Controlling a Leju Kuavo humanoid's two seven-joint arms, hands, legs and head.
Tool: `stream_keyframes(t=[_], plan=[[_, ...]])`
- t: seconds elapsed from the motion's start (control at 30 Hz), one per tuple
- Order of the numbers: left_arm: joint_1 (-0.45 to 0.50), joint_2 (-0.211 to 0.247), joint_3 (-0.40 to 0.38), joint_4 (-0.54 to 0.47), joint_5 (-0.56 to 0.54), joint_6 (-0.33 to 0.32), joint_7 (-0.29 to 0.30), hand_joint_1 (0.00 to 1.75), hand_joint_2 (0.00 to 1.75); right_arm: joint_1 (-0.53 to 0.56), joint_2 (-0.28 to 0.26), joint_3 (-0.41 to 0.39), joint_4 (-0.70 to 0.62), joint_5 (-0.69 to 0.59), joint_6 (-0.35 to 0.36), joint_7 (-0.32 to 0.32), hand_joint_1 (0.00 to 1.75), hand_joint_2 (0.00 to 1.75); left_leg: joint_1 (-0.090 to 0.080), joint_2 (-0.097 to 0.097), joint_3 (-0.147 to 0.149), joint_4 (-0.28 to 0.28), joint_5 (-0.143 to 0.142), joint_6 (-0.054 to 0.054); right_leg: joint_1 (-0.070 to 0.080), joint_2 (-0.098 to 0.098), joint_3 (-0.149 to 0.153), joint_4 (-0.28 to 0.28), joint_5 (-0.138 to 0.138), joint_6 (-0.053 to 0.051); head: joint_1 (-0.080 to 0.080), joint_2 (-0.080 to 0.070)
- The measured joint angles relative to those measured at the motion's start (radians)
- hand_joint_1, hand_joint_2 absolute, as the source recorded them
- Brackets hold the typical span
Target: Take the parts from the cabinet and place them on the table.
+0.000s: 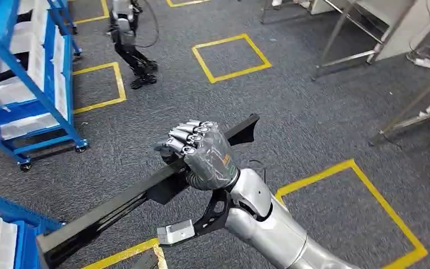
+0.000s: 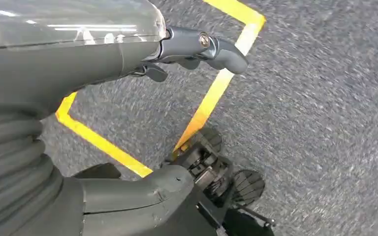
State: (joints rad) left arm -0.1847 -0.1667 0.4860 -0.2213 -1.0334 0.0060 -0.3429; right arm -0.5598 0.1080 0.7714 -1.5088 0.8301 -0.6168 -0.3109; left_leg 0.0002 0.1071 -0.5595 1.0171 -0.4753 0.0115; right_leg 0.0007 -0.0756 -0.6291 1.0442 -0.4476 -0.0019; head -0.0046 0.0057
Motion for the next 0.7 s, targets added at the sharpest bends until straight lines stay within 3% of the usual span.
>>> stream_keyframes(t=[0.07, 0.1, 0.17, 0.2, 0.23, 0.27, 0.3, 0.33, 0.37, 0.4, 0.43, 0.47, 0.57, 0.6, 0.63, 0.67, 0.7], plan=[[-0.004, -0.001, 0.000, 0.000, -0.006, 0.020, -0.005, 0.00, 1.75, 0.001, -0.001, 0.000, 0.006, 0.000, -0.001, 0.002, 1.75, 1.75, 0.001, 0.024, 0.006, -0.004, 0.000, -0.009, 0.003, 0.024, -0.004, -0.001, 0.003, -0.007, 0.000, 0.000], [-0.009, -0.002, 0.000, 0.000, -0.008, 0.026, -0.007, 0.00, 1.75, 0.001, -0.001, 0.000, 0.008, 0.000, -0.002, 0.002, 1.75, 1.75, 0.002, 0.025, 0.004, -0.002, -0.008, -0.017, -0.005, 0.037, 0.000, -0.009, 0.010, -0.017, 0.000, 0.000], [-0.017, -0.002, 0.000, 0.000, -0.013, 0.029, -0.008, 0.00, 1.75, 0.001, 0.001, 0.000, 0.013, 0.000, -0.007, 0.002, 1.75, 1.75, 0.009, -0.059, -0.020, 0.073, -0.068, -0.026, -0.012, 0.057, -0.004, -0.011, 0.015, -0.025, -0.001, 0.000], [-0.017, -0.001, 0.000, 0.000, -0.013, 0.029, -0.008, 0.00, 1.75, 0.002, 0.003, 0.002, 0.016, 0.000, -0.008, 0.000, 1.75, 1.75, 0.011, -0.083, -0.053, 0.152, -0.111, -0.029, -0.012, 0.071, -0.006, -0.011, 0.017, -0.028, 0.000, 0.000], [-0.016, 0.001, 0.000, 0.000, -0.013, 0.028, -0.008, 0.00, 1.75, 0.003, 0.003, 0.005, 0.019, 0.000, -0.008, 0.000, 1.75, 1.75, 0.011, -0.093, -0.089, 0.234, -0.146, -0.030, -0.012, 0.086, -0.007, -0.011, 0.018, -0.029, 0.000, 0.000], [-0.014, 0.001, 0.000, 0.000, -0.013, 0.026, -0.008, 0.00, 1.75, 0.005, 0.003, 0.008, 0.023, 0.000, -0.009, -0.001, 1.75, 1.75, 0.011, -0.097, -0.118, 0.293, -0.160, -0.031, -0.011, 0.102, -0.009, -0.009, 0.019, -0.030, 0.000, 0.000], [-0.014, 0.002, 0.000, 0.000, -0.013, 0.023, -0.008, 0.00, 1.75, 0.006, 0.003, 0.008, 0.027, -0.003, -0.010, -0.001, 1.75, 1.75, 0.011, -0.098, -0.126, 0.304, -0.149, -0.031, -0.011, 0.118, -0.010, -0.008, 0.020, -0.029, 0.000, 0.000], [-0.015, 0.002, 0.000, 0.000, -0.013, 0.022, -0.010, 0.00, 1.75, 0.006, 0.003, 0.008, 0.029, -0.006, -0.011, -0.001, 1.75, 1.75, 0.011, -0.098, -0.111, 0.270, -0.117, -0.029, -0.012, 0.132, -0.010, -0.005, 0.021, -0.028, 0.000, 0.000], [-0.018, 0.003, 0.000, 0.000, -0.013, 0.022, -0.010, 0.00, 1.75, 0.004, 0.003, 0.008, 0.029, -0.011, -0.011, -0.001, 1.75, 1.75, 0.012, -0.101, -0.079, 0.200, -0.073, -0.027, -0.012, 0.146, -0.010, -0.003, 0.021, -0.028, 0.000, 0.000], [-0.021, 0.004, 0.000, 0.000, -0.012, 0.022, -0.009, 0.00, 1.75, 0.000, 0.006, 0.008, 0.029, -0.017, -0.011, -0.001, 1.75, 1.75, 0.014, -0.116, -0.037, 0.108, -0.024, -0.023, -0.012, 0.160, -0.009, 0.001, 0.021, -0.027, 0.000, 0.000], [-0.023, 0.007, 0.000, 0.000, -0.009, 0.022, -0.008, 0.00, 1.75, -0.003, 0.008, 0.008, 0.029, -0.019, -0.010, -0.002, 1.75, 1.75, 0.019, -0.170, -0.009, 0.033, -0.004, -0.020, -0.015, 0.171, -0.013, 0.003, 0.021, -0.024, 0.000, 0.000], [-0.023, 0.008, 0.000, 0.000, -0.009, 0.021, -0.008, 0.00, 1.75, -0.009, 0.010, 0.008, 0.029, -0.021, -0.010, -0.002, 1.75, 1.75, 0.020, -0.193, -0.003, 0.015, -0.013, -0.018, -0.009, 0.183, -0.021, 0.010, 0.023, -0.016, 0.000, 0.000], [-0.024, 0.010, 0.000, 0.000, -0.007, 0.013, -0.006, 0.00, 1.75, -0.012, 0.014, 0.008, 0.029, -0.017, -0.008, -0.003, 1.75, 1.75, 0.013, -0.168, -0.001, 0.014, -0.009, -0.008, -0.019, 0.217, -0.032, -0.003, 0.040, 0.009, 0.000, 0.000], [-0.025, 0.006, -0.001, 0.000, -0.008, 0.008, -0.006, 0.00, 1.75, -0.014, 0.013, 0.008, 0.029, -0.016, -0.008, -0.003, 1.75, 1.75, 0.023, -0.156, 0.001, 0.002, 0.000, 0.003, -0.011, 0.224, -0.035, -0.005, 0.044, 0.017, 0.000, 0.000], [-0.027, 0.006, -0.001, 0.000, -0.011, 0.006, -0.005, 0.00, 1.75, -0.015, 0.013, 0.008, 0.027, -0.016, -0.009, -0.003, 1.75, 1.75, 0.024, -0.142, 0.002, -0.006, 0.007, 0.010, -0.009, 0.172, -0.037, 0.007, 0.031, 0.017, 0.000, 0.000], [-0.027, 0.005, -0.001, 0.000, -0.013, 0.002, -0.004, 0.00, 1.75, -0.020, 0.012, 0.008, 0.026, -0.016, -0.009, -0.003, 1.75, 1.75, 0.021, -0.128, 0.002, -0.009, 0.010, 0.018, -0.006, 0.114, -0.057, 0.048, -0.003, 0.018, 0.003, 0.000], [-0.023, 0.004, -0.001, 0.000, -0.013, -0.004, -0.002, 0.00, 1.75, -0.023, 0.012, 0.008, 0.023, -0.016, -0.009, -0.003, 1.75, 1.75, 0.018, -0.114, 0.000, -0.009, 0.010, 0.022, -0.007, 0.093, -0.088, 0.116, -0.043, 0.020, 0.003, 0.000]])
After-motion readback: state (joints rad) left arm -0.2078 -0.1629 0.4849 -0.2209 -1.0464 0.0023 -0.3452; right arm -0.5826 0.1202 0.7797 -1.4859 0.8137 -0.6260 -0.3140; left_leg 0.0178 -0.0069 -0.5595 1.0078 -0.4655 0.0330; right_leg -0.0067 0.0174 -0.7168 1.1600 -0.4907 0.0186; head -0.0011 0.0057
